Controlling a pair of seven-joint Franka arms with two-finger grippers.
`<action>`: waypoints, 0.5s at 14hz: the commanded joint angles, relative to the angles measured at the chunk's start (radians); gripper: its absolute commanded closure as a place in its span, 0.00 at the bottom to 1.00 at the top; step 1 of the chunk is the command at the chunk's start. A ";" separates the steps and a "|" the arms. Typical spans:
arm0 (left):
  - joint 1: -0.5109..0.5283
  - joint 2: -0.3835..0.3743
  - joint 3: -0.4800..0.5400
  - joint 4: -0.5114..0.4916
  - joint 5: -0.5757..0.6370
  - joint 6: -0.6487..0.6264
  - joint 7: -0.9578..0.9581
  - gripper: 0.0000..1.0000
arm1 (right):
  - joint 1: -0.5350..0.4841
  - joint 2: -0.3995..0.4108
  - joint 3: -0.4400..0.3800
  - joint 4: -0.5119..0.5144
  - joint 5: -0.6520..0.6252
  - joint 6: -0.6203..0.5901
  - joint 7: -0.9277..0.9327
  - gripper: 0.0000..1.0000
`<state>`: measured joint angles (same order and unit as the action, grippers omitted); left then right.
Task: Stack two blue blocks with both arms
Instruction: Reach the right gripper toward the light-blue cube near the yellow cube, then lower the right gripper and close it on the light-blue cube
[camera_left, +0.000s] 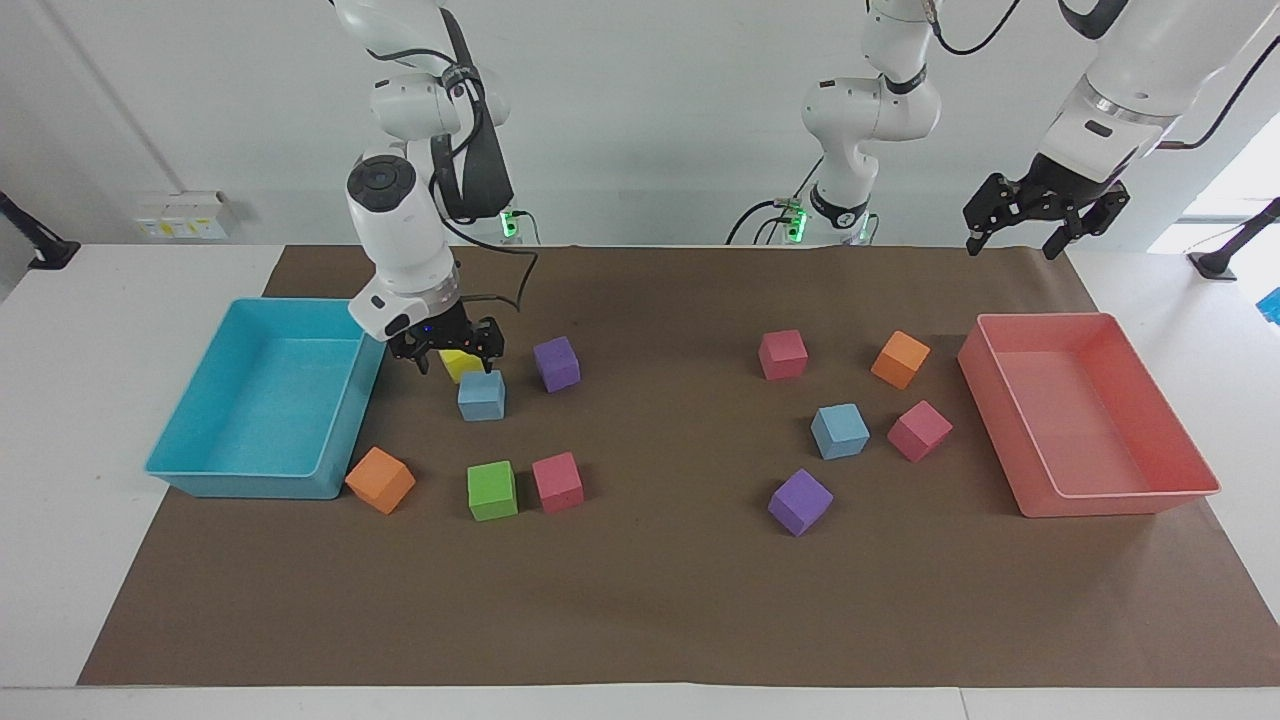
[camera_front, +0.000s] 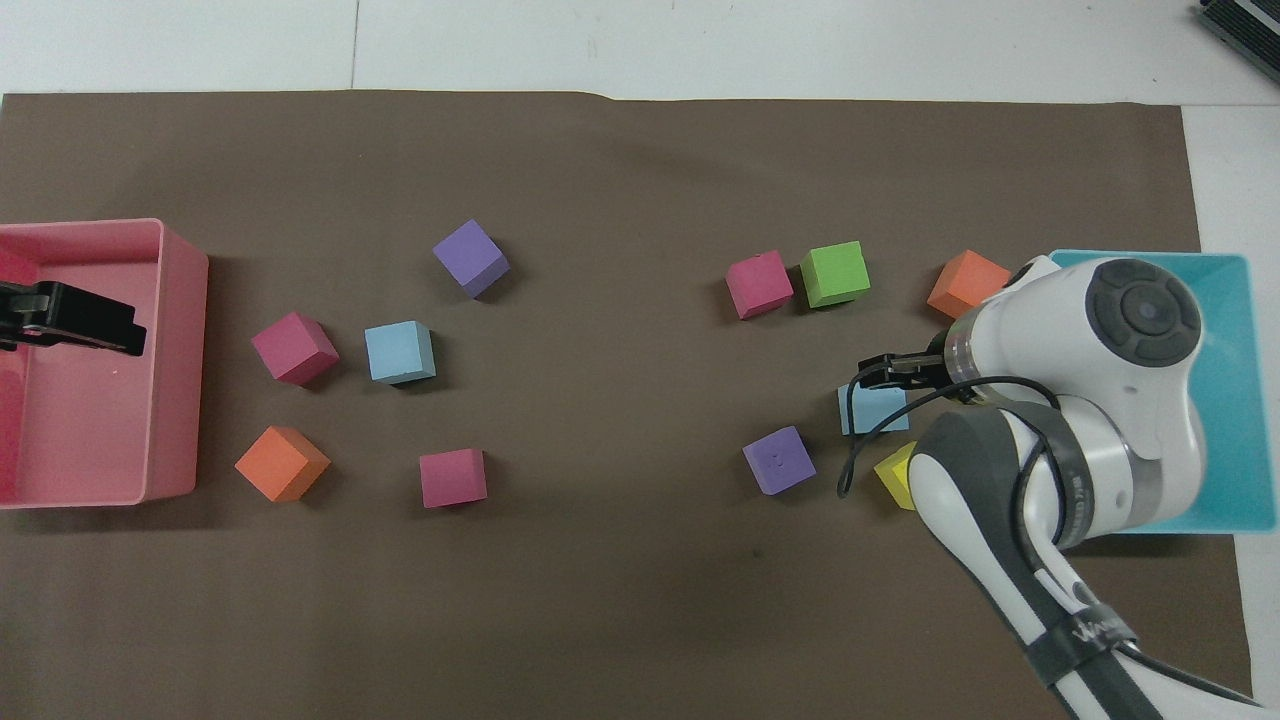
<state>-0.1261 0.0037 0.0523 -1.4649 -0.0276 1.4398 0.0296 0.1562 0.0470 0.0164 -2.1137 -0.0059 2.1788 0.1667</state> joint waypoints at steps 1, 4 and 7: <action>0.013 -0.019 -0.005 -0.017 -0.011 -0.009 0.006 0.00 | 0.016 0.007 -0.001 -0.069 0.007 0.094 0.002 0.00; 0.013 -0.019 -0.005 -0.017 -0.011 -0.009 0.006 0.00 | 0.014 0.027 -0.001 -0.127 0.027 0.183 -0.007 0.00; 0.011 -0.019 -0.005 -0.017 -0.011 -0.009 0.006 0.00 | 0.013 0.033 0.001 -0.153 0.029 0.214 -0.030 0.00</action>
<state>-0.1261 0.0037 0.0523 -1.4649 -0.0277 1.4398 0.0296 0.1722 0.0883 0.0162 -2.2390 -0.0009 2.3614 0.1657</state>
